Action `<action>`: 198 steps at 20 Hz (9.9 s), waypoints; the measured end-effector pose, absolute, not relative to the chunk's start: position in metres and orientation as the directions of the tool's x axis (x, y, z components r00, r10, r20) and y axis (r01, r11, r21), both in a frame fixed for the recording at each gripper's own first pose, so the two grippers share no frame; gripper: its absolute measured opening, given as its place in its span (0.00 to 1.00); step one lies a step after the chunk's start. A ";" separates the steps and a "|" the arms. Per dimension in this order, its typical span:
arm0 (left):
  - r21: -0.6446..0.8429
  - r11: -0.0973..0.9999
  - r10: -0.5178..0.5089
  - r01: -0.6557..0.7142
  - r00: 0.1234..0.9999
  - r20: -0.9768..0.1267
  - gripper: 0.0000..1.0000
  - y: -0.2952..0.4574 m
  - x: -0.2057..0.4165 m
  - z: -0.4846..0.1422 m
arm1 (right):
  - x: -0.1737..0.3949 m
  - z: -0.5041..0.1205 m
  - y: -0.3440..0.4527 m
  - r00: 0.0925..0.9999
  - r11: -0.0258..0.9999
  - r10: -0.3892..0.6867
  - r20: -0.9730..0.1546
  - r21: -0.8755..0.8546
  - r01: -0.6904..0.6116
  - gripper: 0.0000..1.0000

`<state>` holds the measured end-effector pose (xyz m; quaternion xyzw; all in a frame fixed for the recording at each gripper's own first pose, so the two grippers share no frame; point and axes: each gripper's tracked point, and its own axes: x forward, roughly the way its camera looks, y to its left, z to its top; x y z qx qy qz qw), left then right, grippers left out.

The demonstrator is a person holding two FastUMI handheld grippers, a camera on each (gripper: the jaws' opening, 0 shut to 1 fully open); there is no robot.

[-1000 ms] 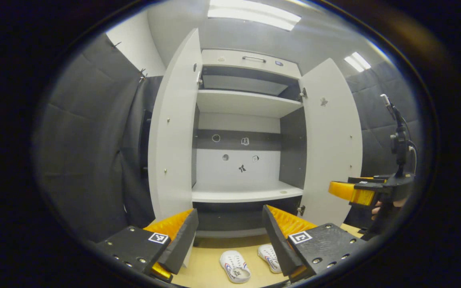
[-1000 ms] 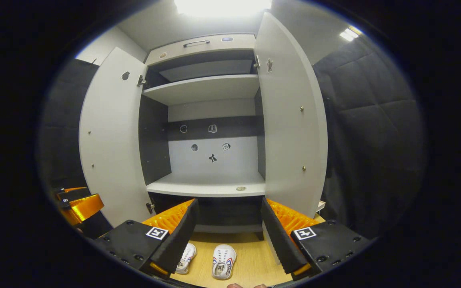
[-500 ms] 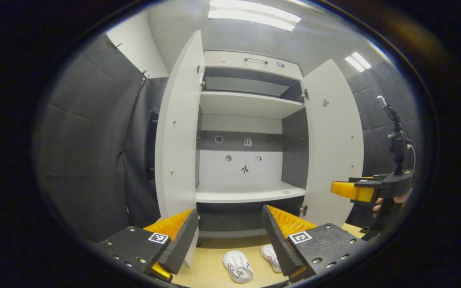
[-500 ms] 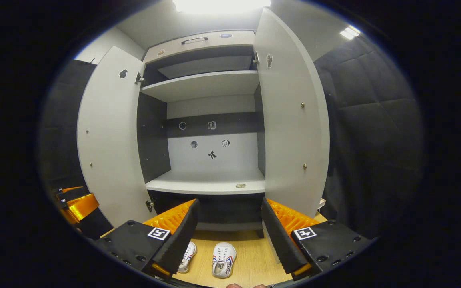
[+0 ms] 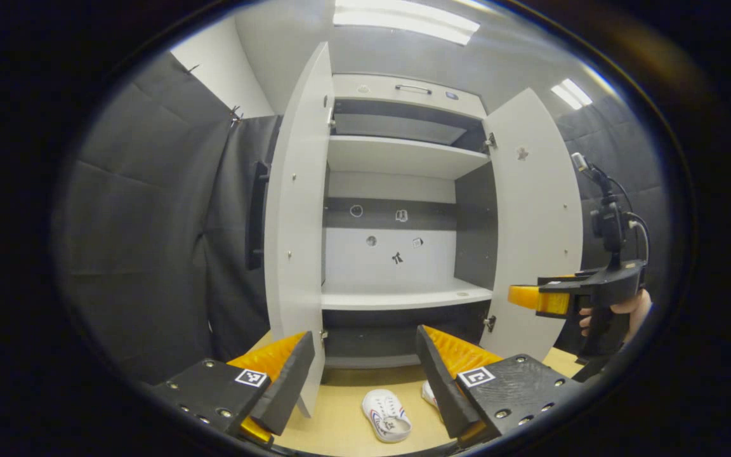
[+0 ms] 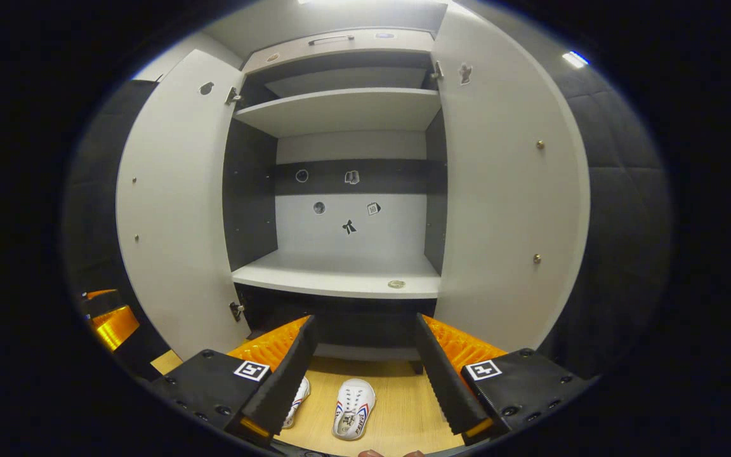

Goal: Grab one shoe with the right hand and put it into the shoe cabinet, grab the other shoe with the left hand and put it into the shoe cabinet; then close the right door with the right hand and the left door with the left hand.

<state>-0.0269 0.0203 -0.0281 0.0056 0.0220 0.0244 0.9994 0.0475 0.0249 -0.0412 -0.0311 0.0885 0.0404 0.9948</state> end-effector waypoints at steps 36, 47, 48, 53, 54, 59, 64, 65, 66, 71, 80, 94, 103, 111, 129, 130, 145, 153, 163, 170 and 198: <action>-0.006 0.985 0.168 -0.175 0.952 -0.256 0.90 0.022 -0.028 -0.099 | 0.119 -0.410 0.065 0.600 0.951 0.008 -0.800 -0.180 -0.252 0.27; 0.028 0.985 0.172 -0.169 0.965 -0.200 0.90 0.035 -0.055 -0.086 | 0.115 -0.364 0.051 0.603 0.979 0.121 -0.789 -0.008 -0.206 0.03; 0.031 0.986 0.165 -0.162 0.967 -0.193 0.90 0.035 -0.056 -0.085 | 0.117 -0.350 0.048 0.624 0.982 0.119 -0.772 -0.003 -0.191 0.03; 0.038 0.993 0.118 -0.113 0.979 -0.165 0.90 0.030 -0.059 -0.080 | 0.107 -0.272 0.048 0.736 0.978 0.143 -0.662 -0.019 -0.208 0.03; 0.037 0.994 0.105 -0.100 0.981 -0.161 0.90 0.028 -0.060 -0.079 | 0.104 -0.251 0.050 0.757 0.979 0.154 -0.635 -0.009 -0.206 0.03; 0.041 0.998 0.045 -0.039 0.988 -0.146 0.92 0.016 -0.056 -0.068 | 0.097 -0.146 0.064 0.851 0.974 0.221 -0.476 0.070 -0.214 0.03; 0.051 0.999 -0.006 0.013 0.991 -0.133 0.90 -0.007 -0.039 -0.063 | 0.126 -0.057 0.073 0.910 0.963 0.269 -0.315 0.088 -0.254 0.02; 0.049 0.999 -0.012 0.019 0.991 -0.136 0.90 -0.011 -0.035 -0.064 | 0.137 -0.040 0.073 0.918 0.962 0.273 -0.287 0.082 -0.260 0.02; 0.050 0.999 -0.015 0.022 0.990 -0.137 0.90 -0.014 -0.030 -0.063 | 0.149 -0.026 0.072 0.926 0.962 0.274 -0.260 0.075 -0.264 0.03; 0.067 0.997 0.033 -0.023 0.989 -0.144 0.90 -0.011 -0.002 -0.055 | 0.232 0.023 0.066 0.958 0.970 0.244 -0.147 0.045 -0.240 0.02; 0.076 0.981 0.187 -0.177 0.968 -0.167 0.90 0.008 0.027 -0.045 | 0.352 0.007 0.060 0.967 0.976 0.192 -0.165 0.139 -0.170 0.03; 0.084 0.972 0.232 -0.219 0.952 -0.202 0.90 -0.019 0.017 -0.044 | 0.380 -0.004 0.074 0.961 0.955 0.222 -0.165 0.234 -0.181 0.25; 0.037 0.995 0.099 -0.092 0.959 -0.265 0.92 -0.007 0.026 -0.096 | 0.251 0.004 0.055 0.986 0.972 0.157 -0.063 0.187 -0.143 0.98; 0.034 0.997 -0.044 0.064 0.905 -0.423 0.93 -0.004 0.045 -0.194 | 0.128 -0.039 0.034 0.993 0.995 0.086 -0.083 0.064 -0.081 0.98; -0.100 0.981 -0.186 0.168 0.636 -0.749 0.65 -0.004 0.096 -0.423 | -0.102 -0.120 -0.151 0.850 0.885 -0.463 -0.253 -0.182 0.428 1.00; -0.110 0.979 -0.194 0.171 0.629 -0.752 0.65 -0.006 0.098 -0.427 | -0.113 -0.121 -0.162 0.832 0.872 -0.490 -0.260 -0.175 0.458 0.97; -0.159 0.986 -0.116 -0.049 0.481 -0.869 0.05 -0.002 0.090 -0.455 | -0.138 -0.126 -0.251 0.738 0.782 -0.619 -0.267 -0.123 0.611 1.00; -0.141 0.989 -0.105 -0.032 0.509 -0.854 0.02 0.000 0.101 -0.442 | -0.087 -0.132 -0.278 0.783 0.814 -0.577 -0.233 -0.083 0.575 1.00; -0.167 0.985 -0.148 0.043 0.704 -0.694 0.02 0.032 0.129 -0.348 | -0.009 -0.127 -0.316 0.823 0.844 -0.532 -0.200 -0.049 0.534 0.97; -0.260 0.961 -0.221 0.093 0.825 -0.520 0.01 0.081 0.144 -0.251 | 0.036 -0.112 -0.317 0.862 0.878 -0.477 -0.170 -0.047 0.476 1.00; -0.023 0.999 -0.034 0.028 0.943 -0.331 0.10 0.071 0.135 -0.234 | -0.020 -0.124 -0.377 0.759 0.774 -0.617 -0.207 0.014 0.633 0.97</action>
